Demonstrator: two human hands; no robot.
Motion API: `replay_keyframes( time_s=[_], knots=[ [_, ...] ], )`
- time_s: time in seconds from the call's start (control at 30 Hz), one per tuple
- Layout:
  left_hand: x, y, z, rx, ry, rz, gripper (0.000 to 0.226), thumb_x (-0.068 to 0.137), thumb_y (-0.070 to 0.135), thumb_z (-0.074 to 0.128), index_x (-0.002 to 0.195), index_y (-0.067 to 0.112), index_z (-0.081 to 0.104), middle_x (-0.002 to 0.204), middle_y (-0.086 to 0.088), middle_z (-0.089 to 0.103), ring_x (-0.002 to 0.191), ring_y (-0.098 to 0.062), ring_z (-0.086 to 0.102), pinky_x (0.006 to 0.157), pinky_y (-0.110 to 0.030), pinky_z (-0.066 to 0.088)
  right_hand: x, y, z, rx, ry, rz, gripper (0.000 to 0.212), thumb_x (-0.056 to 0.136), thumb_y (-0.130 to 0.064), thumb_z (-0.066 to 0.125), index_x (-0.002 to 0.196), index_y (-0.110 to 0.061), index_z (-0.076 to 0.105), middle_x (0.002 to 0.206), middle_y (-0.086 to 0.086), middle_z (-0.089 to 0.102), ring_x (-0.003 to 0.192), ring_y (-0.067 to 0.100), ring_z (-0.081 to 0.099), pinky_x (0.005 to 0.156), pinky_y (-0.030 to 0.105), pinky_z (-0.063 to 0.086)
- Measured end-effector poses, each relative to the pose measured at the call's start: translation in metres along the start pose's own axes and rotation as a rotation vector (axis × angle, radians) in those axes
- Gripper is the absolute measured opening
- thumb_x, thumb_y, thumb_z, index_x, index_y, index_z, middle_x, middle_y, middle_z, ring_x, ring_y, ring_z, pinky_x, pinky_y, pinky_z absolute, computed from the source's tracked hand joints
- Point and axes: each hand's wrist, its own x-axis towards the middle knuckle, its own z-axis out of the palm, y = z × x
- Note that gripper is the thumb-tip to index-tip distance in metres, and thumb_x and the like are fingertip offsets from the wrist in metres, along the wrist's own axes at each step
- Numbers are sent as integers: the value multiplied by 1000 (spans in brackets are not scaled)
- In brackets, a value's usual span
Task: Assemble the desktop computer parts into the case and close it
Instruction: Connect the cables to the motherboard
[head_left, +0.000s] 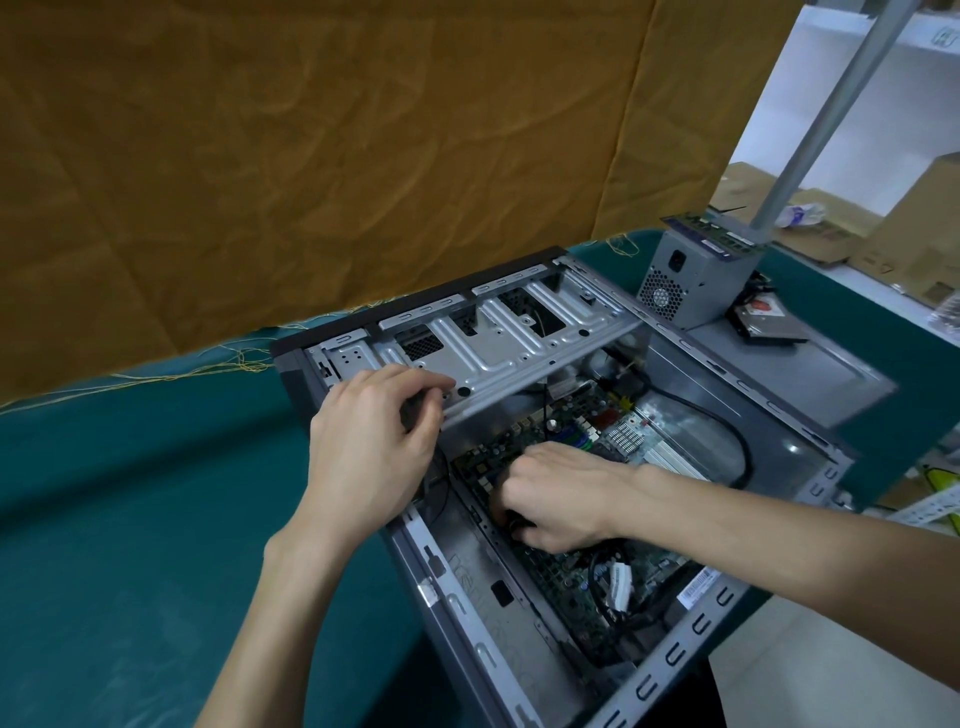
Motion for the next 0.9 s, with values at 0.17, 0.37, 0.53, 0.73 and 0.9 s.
replay_keyframes(
  time_s=[0.17,0.37,0.53,0.73,0.9],
  knots=[
    [0,1,0,2,-2,4,22,101,32,53,107,37,73,108,24,68,105,-7,58,79,-30,35,1,1,2,-10,-2,1,23,86,-25,71,75,-9,59,70,12,55,75,38,64,71,42,54],
    [0,1,0,-2,-8,4,22,101,32,53,107,37,73,108,23,68,105,-8,58,81,-30,36,-1,5,6,27,37,10,19,90,-26,67,83,-9,63,77,5,52,81,35,64,70,41,52],
    [0,1,-1,4,-8,5,22,101,32,53,107,36,74,109,22,69,105,-10,59,81,-30,37,0,3,7,7,26,22,25,91,-26,67,76,-18,48,77,5,50,80,35,64,65,35,41],
    [0,1,-1,0,-14,6,23,101,32,52,107,36,74,109,22,69,106,-10,60,82,-31,39,-1,3,6,3,14,29,29,90,-27,69,74,-17,48,74,2,42,77,34,63,64,34,38],
    [0,1,-1,-7,-12,4,23,101,32,52,106,36,74,108,23,69,105,-9,59,81,-30,37,-2,3,5,20,29,37,25,91,-27,69,76,-15,53,76,6,50,79,35,65,67,39,50]
  ],
)
